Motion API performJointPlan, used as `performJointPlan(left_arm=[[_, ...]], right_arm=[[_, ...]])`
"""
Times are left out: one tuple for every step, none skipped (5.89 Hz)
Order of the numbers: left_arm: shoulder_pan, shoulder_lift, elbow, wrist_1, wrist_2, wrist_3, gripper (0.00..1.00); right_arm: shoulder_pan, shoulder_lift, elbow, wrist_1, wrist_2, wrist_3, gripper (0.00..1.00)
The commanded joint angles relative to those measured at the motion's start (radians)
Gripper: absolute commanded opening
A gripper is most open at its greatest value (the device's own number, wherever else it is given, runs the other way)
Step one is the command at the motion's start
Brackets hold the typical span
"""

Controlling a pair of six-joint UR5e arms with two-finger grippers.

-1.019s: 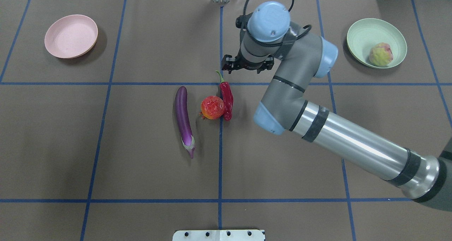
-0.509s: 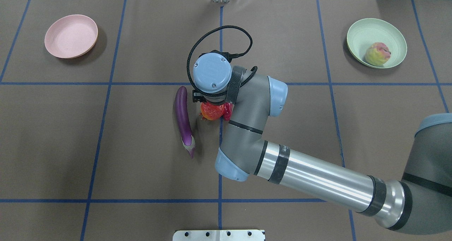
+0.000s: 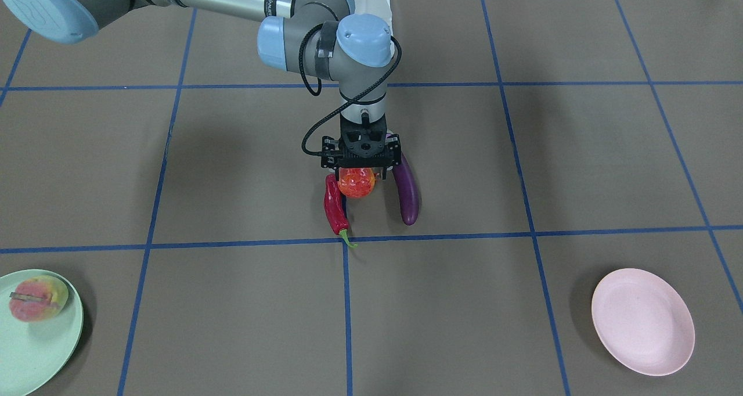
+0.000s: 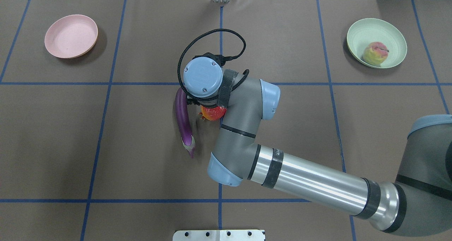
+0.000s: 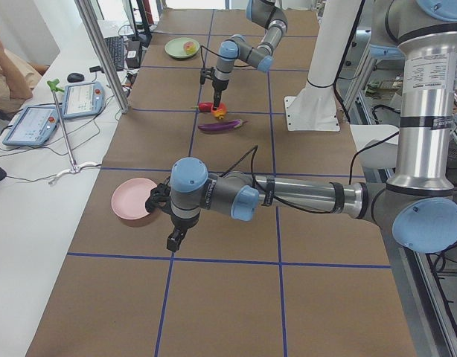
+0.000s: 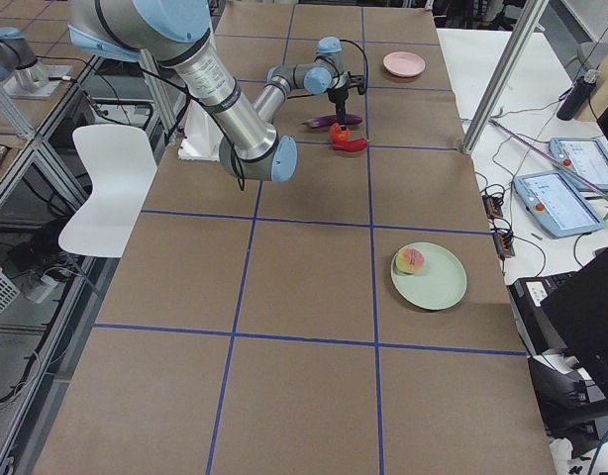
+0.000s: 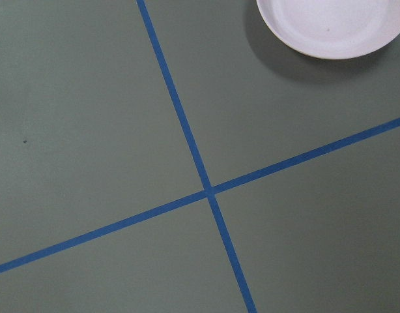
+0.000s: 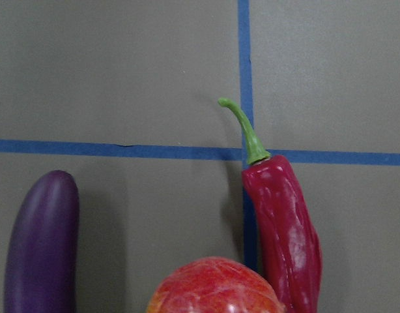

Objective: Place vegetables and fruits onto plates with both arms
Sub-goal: 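Move the right gripper back to the red pomegranate and grasp it, then lift the pomegranate with the right gripper and place it on the green plate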

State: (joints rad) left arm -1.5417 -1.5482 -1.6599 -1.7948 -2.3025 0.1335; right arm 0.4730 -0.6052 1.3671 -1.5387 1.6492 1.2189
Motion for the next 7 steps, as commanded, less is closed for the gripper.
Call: performJointPlan(left_arm=[[0.0,-0.001,0.006,0.0,0.0,0.0,1.0],[0.0,-0.001,0.008,0.0,0.0,0.0,1.0],[0.0,-0.001,0.008,0.0,0.0,0.0,1.0],[0.002,-0.003,0.012,-0.001,0.0,0.0,1.0],[0.002,-0.006,0.017,-0.006,0.002,0.0,1.0],[0.002,-0.007,0.044,-0.043,0.0,0.0,1.0],[0.002,-0.01,0.083,-0.099,0.0,-0.002,1.0]], right_arm=[[-0.001,-0.007,-0.005,0.0,0.0,-0.012,1.0],[-0.001,-0.007,-0.014,0.0,0.0,-0.016,1.0],[-0.007,-0.013,-0.016,-0.003,0.0,-0.018,1.0],[-0.014,-0.022,-0.016,-0.001,0.0,-0.018,1.0],[-0.019,-0.025,-0.02,-0.001,0.0,-0.018,1.0],[-0.024,-0.025,-0.032,-0.001,-0.006,-0.016,1.0],[-0.025,-0.024,-0.034,-0.001,-0.014,-0.019,0.99]])
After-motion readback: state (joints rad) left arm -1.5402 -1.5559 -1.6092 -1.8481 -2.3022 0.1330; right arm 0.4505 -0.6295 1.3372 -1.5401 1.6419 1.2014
